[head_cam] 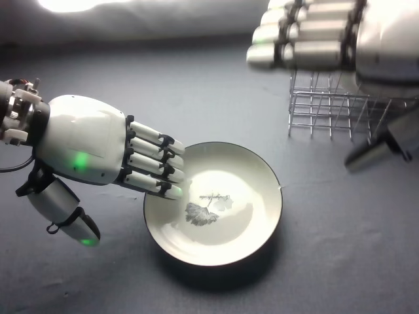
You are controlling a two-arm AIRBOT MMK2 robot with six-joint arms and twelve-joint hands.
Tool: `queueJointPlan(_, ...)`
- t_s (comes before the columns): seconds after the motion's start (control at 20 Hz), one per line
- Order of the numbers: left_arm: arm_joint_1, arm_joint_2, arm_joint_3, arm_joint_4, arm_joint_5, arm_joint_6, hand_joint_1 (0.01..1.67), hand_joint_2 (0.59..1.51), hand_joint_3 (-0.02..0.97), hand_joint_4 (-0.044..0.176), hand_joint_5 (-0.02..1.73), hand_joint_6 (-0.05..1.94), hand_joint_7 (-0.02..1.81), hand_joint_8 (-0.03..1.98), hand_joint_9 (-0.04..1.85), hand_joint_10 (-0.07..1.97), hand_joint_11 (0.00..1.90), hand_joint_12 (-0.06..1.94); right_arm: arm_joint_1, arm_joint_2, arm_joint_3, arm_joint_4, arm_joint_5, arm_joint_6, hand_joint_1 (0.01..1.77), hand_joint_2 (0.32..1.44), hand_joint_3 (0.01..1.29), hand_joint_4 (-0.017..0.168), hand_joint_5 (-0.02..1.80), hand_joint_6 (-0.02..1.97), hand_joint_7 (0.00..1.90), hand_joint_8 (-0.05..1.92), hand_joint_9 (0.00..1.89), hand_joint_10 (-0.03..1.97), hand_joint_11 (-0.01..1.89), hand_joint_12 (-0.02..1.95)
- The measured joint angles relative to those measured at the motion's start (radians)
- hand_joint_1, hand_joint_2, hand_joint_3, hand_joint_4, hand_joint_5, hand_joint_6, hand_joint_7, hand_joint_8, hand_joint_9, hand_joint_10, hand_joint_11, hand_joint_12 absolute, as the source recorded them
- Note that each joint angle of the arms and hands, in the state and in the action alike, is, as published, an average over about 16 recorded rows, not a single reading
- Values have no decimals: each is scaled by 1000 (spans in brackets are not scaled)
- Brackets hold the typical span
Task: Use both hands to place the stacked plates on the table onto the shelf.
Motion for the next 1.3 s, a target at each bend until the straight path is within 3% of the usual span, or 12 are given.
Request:
queueJointPlan(0.3,14,-8,24,-10,5,15,22,1160,22,-1,20,8,15,12,5,-3,13,-10,-50,-2,-16,-173,83,-2,533,843,14,4,20,8,11,-7,15,5,11,7)
queueJointPlan(0.55,41,-11,39,-30,5,30,22,1160,22,-2,17,4,14,6,-9,-16,13,-11,-79,-5,-18,-255,114,-5,534,843,14,4,20,8,11,-7,13,6,11,7)
queueJointPlan(1.3,164,-12,38,-127,42,47,21,1159,21,-12,-16,-35,1,1,-16,-29,13,-15,-108,-71,5,-324,107,-10,493,846,15,4,20,8,11,-7,19,6,12,6)
